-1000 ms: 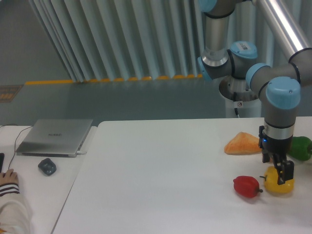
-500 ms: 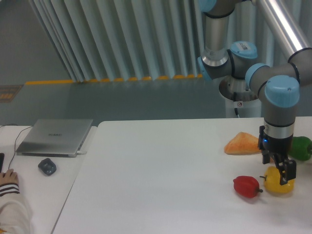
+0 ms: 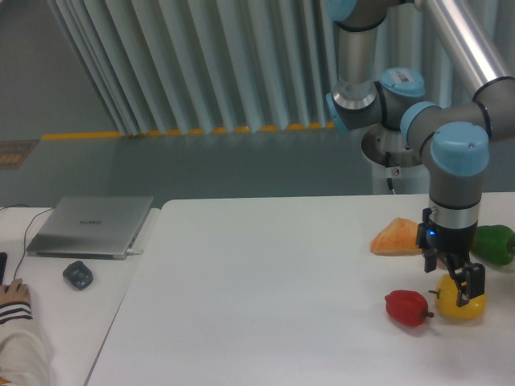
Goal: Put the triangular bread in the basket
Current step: 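Raise the gripper and move it toward the orange triangular bread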
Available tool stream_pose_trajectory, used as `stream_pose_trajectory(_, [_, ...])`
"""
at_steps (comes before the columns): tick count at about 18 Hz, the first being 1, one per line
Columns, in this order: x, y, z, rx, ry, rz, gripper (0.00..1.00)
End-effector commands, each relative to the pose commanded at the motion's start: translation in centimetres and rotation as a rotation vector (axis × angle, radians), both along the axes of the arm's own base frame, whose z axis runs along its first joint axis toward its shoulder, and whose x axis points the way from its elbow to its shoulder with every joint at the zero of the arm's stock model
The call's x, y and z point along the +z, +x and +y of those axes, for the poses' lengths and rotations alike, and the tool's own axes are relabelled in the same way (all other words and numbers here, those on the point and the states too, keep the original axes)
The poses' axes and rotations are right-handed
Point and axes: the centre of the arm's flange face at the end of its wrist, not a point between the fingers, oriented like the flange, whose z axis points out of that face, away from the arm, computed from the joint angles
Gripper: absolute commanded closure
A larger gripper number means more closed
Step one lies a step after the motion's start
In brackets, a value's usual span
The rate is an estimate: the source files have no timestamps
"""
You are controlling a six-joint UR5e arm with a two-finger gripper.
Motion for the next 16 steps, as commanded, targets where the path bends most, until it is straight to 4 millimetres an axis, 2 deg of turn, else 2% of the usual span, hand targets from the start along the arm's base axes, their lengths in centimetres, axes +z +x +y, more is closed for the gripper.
stream_pose_trajectory(5, [-0.4,1.1,1.3,0.051,0.020,0.006,0.00])
stream_pose_trajectory(8, [-0.2,1.6,1.1,0.042,0.013,0.011,0.00])
stream_pose_trajectory(10, [0.4,3.5,1.1,0.018,-0.022,0.003,0.00])
stream_pose_trajectory(13, [0.1,5.8,0.9,-0.008,-0.101,-0.062,0.00])
stream_pose_trajectory(16, [-0.4,8.1,0.8,-0.060,-0.221,-0.052,0.00])
